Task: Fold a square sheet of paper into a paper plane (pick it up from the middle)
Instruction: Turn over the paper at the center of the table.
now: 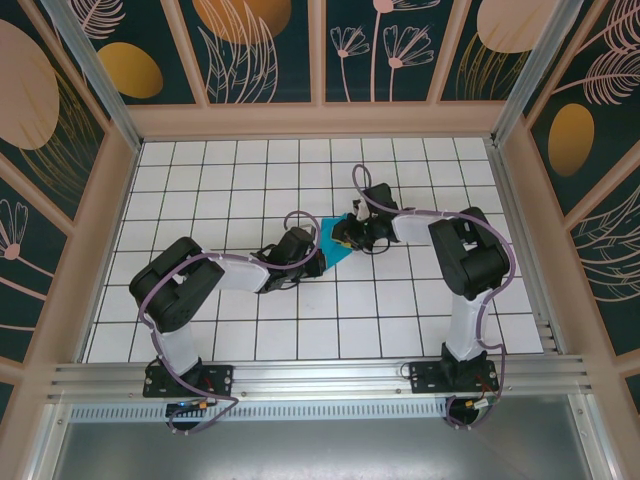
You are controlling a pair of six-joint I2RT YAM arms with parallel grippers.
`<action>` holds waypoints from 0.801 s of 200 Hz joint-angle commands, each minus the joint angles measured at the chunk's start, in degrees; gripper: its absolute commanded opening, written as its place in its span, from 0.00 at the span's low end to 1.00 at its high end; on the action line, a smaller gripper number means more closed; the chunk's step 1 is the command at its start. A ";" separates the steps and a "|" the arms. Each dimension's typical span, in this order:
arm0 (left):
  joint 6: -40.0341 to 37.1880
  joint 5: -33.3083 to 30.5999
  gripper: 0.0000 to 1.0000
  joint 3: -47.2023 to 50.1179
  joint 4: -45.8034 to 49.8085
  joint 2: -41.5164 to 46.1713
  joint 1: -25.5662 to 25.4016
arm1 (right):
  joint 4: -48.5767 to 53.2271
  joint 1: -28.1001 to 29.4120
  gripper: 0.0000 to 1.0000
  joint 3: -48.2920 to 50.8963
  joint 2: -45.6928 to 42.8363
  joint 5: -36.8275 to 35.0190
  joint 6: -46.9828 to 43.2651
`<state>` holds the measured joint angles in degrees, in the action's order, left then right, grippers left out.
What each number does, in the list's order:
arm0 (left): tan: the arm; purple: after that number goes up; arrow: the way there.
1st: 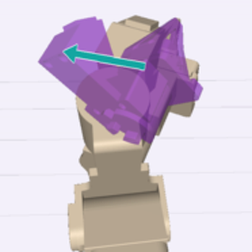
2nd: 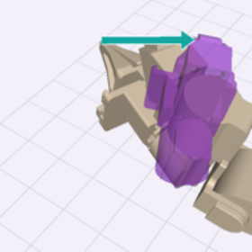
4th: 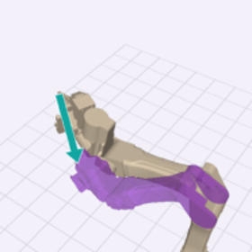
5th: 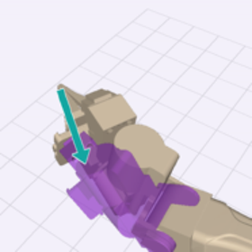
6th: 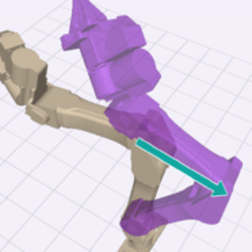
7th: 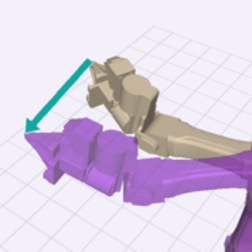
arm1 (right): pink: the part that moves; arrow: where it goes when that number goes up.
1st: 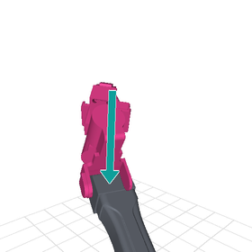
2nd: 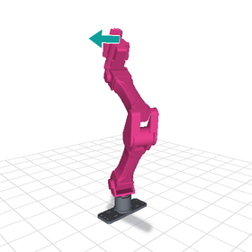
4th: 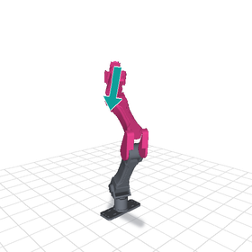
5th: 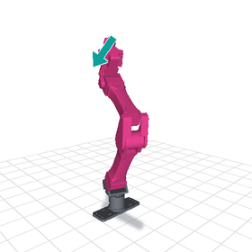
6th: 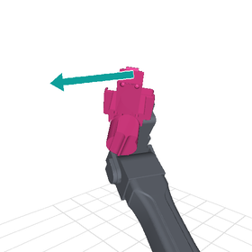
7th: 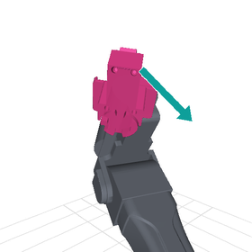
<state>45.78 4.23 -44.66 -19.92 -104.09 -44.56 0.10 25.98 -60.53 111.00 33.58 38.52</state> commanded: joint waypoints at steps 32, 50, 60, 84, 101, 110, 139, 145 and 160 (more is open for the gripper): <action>1.25 2.88 0.08 0.63 -0.73 2.55 1.02 | -4.21 0.77 0.23 2.19 -0.08 3.90 -3.88; 1.77 4.14 0.10 0.80 -1.15 2.91 1.58 | -5.28 0.76 0.18 2.22 0.14 4.12 -3.98; 2.13 4.91 0.11 1.13 -1.65 3.26 2.03 | -5.76 0.79 0.16 2.17 0.14 4.07 -3.99; 3.03 6.00 0.14 1.83 -2.18 5.20 2.95 | -7.06 0.59 0.10 2.35 -0.15 3.42 -3.74; 3.59 6.65 0.19 2.47 -2.05 7.81 4.06 | -8.14 0.32 0.06 2.81 -0.90 3.48 -3.54; 4.08 7.08 0.22 3.01 -2.13 9.13 4.84 | -8.88 0.06 0.05 3.27 -1.61 3.72 -3.63; 6.36 10.26 0.40 5.49 -4.40 12.69 7.61 | -12.60 -1.46 0.03 5.17 -4.83 7.20 -3.55; 7.14 11.37 0.45 6.28 -5.56 13.14 8.11 | -13.43 -1.81 0.03 5.56 -5.59 8.34 -3.47; 9.44 14.51 0.56 8.19 -9.30 13.82 9.37 | -15.55 -2.63 0.02 6.54 -7.43 11.36 -3.13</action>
<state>51.31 13.37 -39.44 -23.27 -91.96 -36.95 -9.23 24.77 -55.40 108.84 39.09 35.94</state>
